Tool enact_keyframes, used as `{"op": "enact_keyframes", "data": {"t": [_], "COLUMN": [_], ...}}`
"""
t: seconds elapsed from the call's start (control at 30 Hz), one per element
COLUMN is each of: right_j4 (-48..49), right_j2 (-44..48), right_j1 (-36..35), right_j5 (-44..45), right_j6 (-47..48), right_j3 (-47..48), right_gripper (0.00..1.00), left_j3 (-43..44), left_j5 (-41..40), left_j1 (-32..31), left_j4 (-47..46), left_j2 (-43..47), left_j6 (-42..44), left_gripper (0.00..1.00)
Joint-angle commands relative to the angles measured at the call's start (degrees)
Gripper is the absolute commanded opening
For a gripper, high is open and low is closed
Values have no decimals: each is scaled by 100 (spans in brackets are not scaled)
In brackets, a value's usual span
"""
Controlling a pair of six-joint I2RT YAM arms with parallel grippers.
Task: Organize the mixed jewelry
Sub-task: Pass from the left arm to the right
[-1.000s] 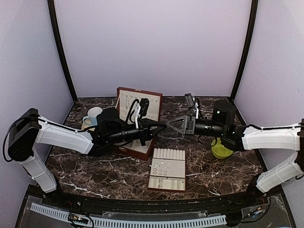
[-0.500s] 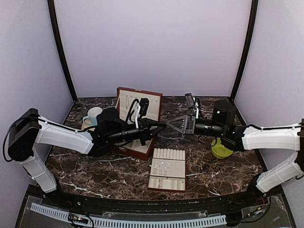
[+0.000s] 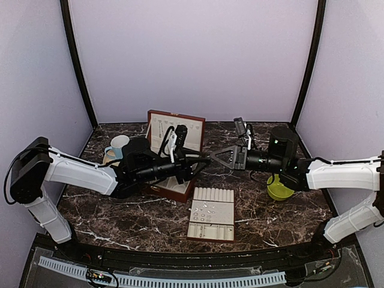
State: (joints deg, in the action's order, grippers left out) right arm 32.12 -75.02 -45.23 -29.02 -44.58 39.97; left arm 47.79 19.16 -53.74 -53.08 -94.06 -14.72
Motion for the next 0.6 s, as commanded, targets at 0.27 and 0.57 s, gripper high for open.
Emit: {"op": "enact_keyframes", "data": {"t": [0.27, 0.57], "right_j4": [-832, -2436], "right_j2": [243, 417], "right_j1": [-34, -235], "right_j5": [167, 639], "right_j6": [613, 1749], "right_j3": [209, -6], "right_gripper": [5, 6], "left_j3": [-697, 97], "left_j5": [-288, -303], "left_j1": [-23, 1362], "left_j4": [790, 3777], "left_j2": [1284, 2137], "left_j6": [318, 522], "left_gripper": [54, 54]}}
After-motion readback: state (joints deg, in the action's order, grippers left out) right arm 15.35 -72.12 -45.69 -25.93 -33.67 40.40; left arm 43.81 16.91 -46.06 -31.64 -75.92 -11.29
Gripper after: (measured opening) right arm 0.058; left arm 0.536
